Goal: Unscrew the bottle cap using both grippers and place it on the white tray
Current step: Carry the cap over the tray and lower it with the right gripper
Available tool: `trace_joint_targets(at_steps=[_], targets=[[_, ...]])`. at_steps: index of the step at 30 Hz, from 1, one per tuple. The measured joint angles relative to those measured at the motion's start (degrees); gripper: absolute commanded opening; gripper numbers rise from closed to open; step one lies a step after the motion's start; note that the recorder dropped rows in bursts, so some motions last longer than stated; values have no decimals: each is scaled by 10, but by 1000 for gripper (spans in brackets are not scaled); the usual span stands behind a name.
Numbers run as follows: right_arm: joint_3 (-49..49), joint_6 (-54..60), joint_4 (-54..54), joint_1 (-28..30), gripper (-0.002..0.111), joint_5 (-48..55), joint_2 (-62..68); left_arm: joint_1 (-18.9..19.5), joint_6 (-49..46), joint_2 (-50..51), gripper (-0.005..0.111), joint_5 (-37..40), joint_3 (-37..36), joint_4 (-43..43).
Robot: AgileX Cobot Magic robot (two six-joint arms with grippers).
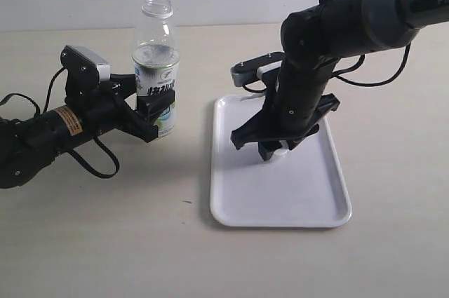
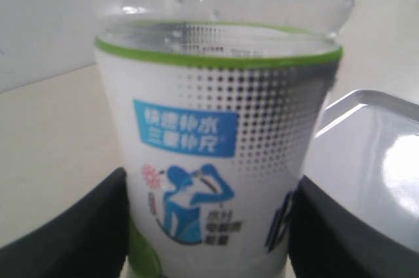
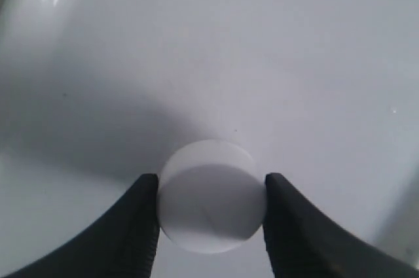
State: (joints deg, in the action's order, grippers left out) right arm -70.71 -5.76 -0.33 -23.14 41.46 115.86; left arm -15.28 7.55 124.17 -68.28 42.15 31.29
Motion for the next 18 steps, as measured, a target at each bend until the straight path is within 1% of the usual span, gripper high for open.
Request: trace_joint_targets(at_steps=[7,9,13,18], targets=[[1,-1,-1,0,0,-13,17,0,0,0,0,0,0,1],[1,-1,-1,0,2,-14,17,0,0,0,0,0,0,1],[1,-1,-1,0,15,-15,17,0,0,0,0,0,0,1],[1,-2,-1,0,41,-15,17,0,0,0,0,0,0,1]])
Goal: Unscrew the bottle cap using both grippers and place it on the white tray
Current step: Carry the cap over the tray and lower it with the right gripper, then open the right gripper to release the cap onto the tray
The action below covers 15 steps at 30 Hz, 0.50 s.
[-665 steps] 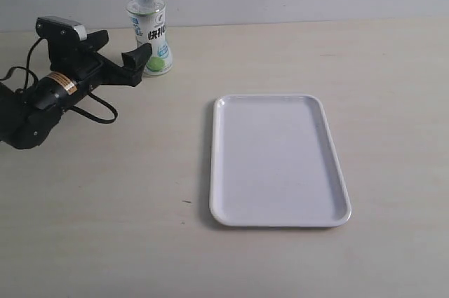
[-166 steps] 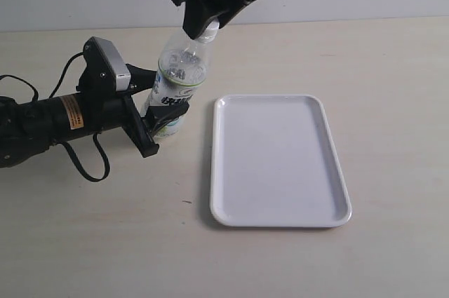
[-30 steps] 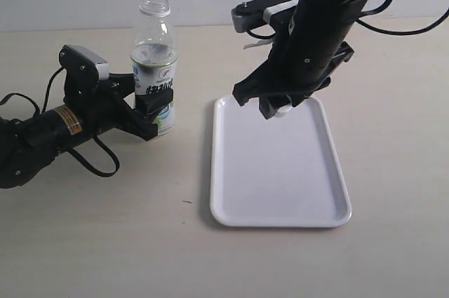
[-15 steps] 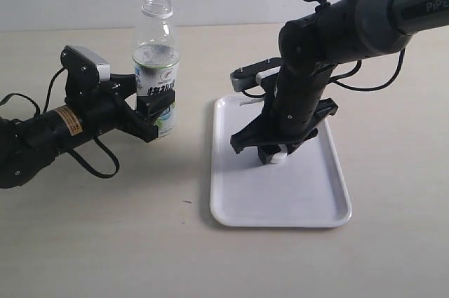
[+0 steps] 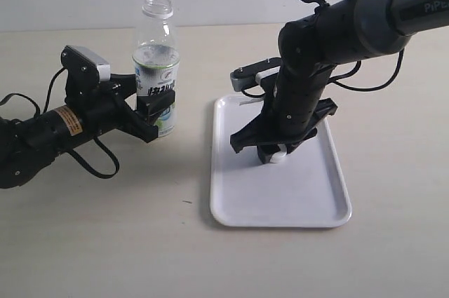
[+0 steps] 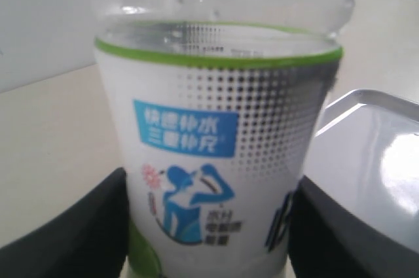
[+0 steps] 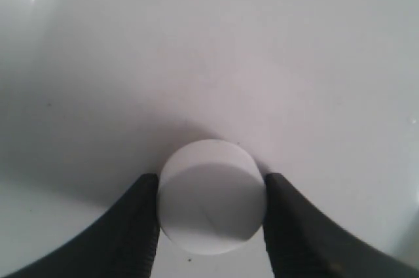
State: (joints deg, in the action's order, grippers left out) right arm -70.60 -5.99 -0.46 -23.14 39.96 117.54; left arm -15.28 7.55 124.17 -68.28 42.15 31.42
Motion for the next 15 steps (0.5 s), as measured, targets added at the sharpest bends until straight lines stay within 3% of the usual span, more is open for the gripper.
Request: trace_joint_targets(at_steps=[8,15], targets=[[0,0,0,0,73,-1,1,0,0,0,0,0,0,0],[0,14,5,0,77,-2,-25,0,0,0,0,0,0,0]])
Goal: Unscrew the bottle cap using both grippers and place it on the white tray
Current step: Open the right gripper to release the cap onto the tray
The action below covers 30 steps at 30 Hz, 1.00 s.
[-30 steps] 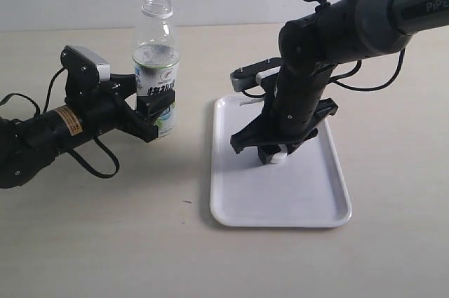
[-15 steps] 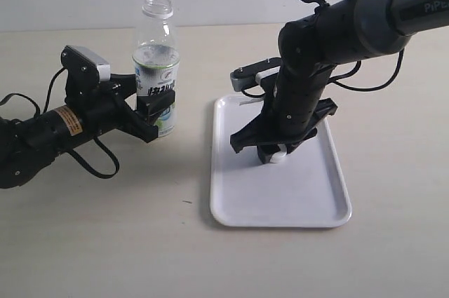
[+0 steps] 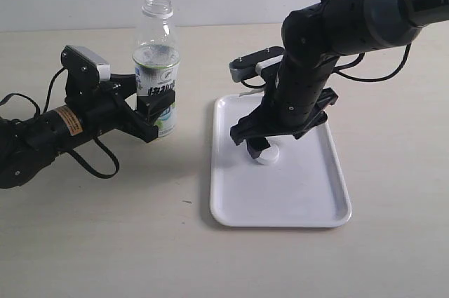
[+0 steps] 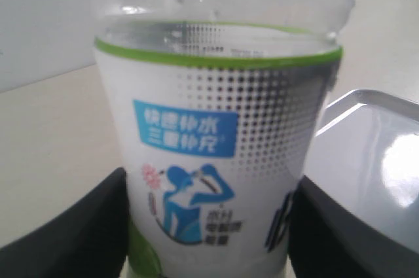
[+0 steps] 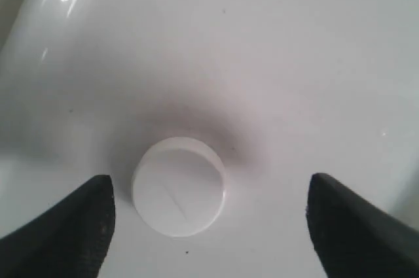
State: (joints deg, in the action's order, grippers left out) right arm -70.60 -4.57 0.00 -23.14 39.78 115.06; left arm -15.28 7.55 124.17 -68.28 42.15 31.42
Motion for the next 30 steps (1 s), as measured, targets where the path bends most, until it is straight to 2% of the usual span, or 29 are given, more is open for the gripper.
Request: trace_joint_targets(at_steps=[7,9,10,13,18,24,30], targets=[[0,36,16,0,77,5,-19,0,0,0,0,0,0,0],[0,40,29,0,77,8,-24,0,0,0,9,0,0,0],[0,40,36,0,77,8,-27,0,0,0,20,0,0,3],[0,40,54,0,77,9,-31,0,0,0,31,-1,0,8],[0,42,58,0,77,9,-33,0,0,0,35,-1,0,9],[0,42,60,0,77,9,-34,0,0,0,50,-1,0,11],[0,46,61,0,77,9,-34,0,0,0,58,-1,0,12]])
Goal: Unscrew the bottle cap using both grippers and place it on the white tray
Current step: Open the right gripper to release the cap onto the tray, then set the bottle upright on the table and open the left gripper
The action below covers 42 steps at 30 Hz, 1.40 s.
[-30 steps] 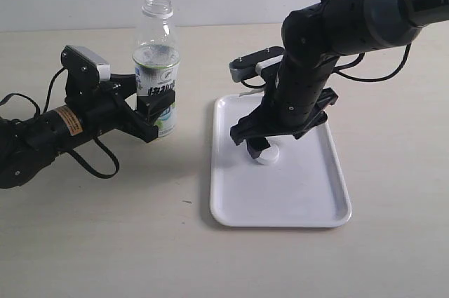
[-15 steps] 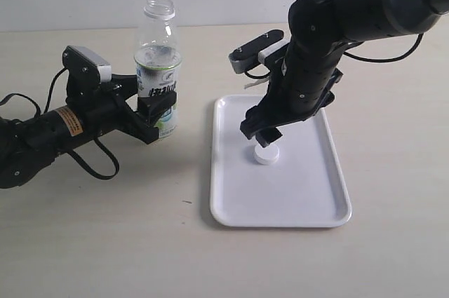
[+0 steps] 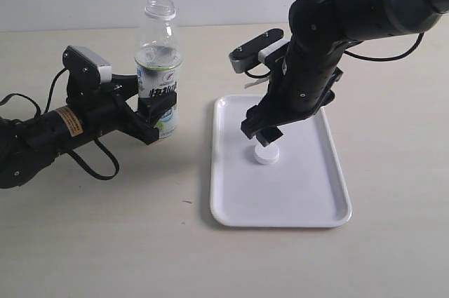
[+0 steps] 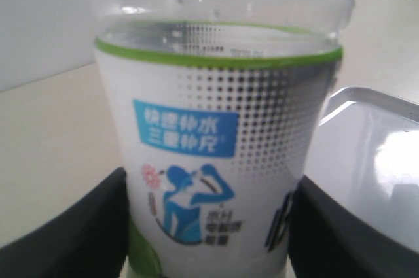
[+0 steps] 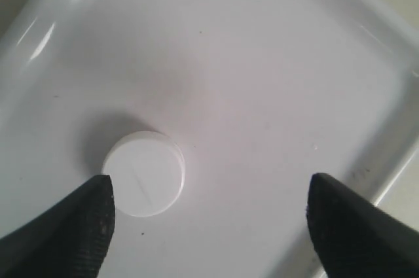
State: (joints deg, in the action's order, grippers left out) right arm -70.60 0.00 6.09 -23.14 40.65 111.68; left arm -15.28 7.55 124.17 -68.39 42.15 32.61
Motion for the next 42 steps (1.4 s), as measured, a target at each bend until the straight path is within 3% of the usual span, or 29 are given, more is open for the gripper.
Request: trace_joint_targets(at_steps=[7,16,20,42], targets=[[0,5,0,0,77,0,0,0,0,0,68,0,0,0],[0,9,0,0,77,0,0,0,0,0,69,-6,0,17],[0,9,0,0,77,0,0,0,0,0,77,-6,0,22],[0,18,0,0,78,2,-10,37,-26,-40,77,-6,-85,31]])
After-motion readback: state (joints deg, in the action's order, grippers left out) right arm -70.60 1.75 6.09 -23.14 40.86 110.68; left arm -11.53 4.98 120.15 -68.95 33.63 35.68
